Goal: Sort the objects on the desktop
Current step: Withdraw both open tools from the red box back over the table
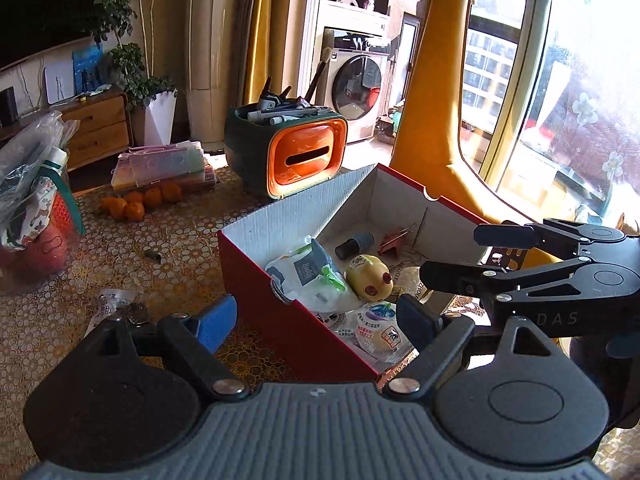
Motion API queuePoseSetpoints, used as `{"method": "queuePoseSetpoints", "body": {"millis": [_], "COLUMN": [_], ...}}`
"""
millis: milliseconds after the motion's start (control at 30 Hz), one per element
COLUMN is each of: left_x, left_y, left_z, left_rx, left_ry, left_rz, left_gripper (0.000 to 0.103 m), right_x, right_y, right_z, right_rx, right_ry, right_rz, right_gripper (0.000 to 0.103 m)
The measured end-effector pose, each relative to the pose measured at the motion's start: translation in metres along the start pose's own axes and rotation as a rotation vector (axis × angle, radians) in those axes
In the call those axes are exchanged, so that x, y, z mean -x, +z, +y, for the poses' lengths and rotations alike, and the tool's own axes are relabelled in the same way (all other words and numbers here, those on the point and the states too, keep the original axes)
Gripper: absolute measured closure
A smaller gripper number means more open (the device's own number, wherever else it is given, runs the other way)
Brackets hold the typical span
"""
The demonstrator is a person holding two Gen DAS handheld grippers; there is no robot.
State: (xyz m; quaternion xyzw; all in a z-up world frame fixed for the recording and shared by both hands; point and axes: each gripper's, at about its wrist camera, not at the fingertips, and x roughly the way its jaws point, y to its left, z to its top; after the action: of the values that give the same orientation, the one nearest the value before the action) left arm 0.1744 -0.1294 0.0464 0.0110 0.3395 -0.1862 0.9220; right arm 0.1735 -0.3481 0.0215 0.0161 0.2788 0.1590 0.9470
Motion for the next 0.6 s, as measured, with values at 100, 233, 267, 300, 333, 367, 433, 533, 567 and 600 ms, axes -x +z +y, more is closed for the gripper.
{"method": "queuePoseSetpoints", "body": {"millis": [100, 233, 267, 300, 333, 367, 433, 533, 567, 600], "left_x": [0.014, 0.029, 0.033, 0.036, 0.041, 0.044, 0.050, 0.058, 0.059, 0.060], "left_y": [-0.006, -0.015, -0.017, -0.018, -0.021, -0.022, -0.027, -0.032, -0.035, -0.037], "left_z": [0.015, 0.033, 0.039, 0.043, 0.049, 0.054, 0.067, 0.086, 0.093, 0.098], "left_rx": [0.018, 0.015, 0.018, 0.020, 0.023, 0.025, 0.033, 0.056, 0.066, 0.074], "left_ry": [0.012, 0.041, 0.046, 0.052, 0.059, 0.065, 0.084, 0.107, 0.113, 0.117], "left_rz": [-0.010, -0.022, -0.026, -0.029, -0.034, -0.038, -0.041, -0.045, -0.045, -0.046], "left_gripper": [0.016, 0.016, 0.016, 0.013, 0.012, 0.010, 0.005, 0.004, 0.004, 0.004], "right_x": [0.006, 0.011, 0.011, 0.011, 0.011, 0.011, 0.009, 0.004, 0.002, 0.000], "right_y": [-0.001, -0.004, -0.004, -0.004, -0.004, -0.004, -0.005, -0.006, -0.006, -0.007], "right_z": [0.019, 0.046, 0.051, 0.057, 0.065, 0.071, 0.082, 0.099, 0.103, 0.108], "right_rx": [0.030, 0.077, 0.082, 0.089, 0.100, 0.110, 0.128, 0.147, 0.152, 0.156], "right_ry": [0.013, 0.029, 0.036, 0.042, 0.044, 0.046, 0.057, 0.073, 0.078, 0.082], "right_rz": [-0.001, -0.010, -0.011, -0.012, -0.013, -0.015, -0.016, -0.012, -0.009, -0.006], "right_gripper": [0.013, 0.009, 0.009, 0.009, 0.008, 0.008, 0.007, 0.007, 0.007, 0.007]}}
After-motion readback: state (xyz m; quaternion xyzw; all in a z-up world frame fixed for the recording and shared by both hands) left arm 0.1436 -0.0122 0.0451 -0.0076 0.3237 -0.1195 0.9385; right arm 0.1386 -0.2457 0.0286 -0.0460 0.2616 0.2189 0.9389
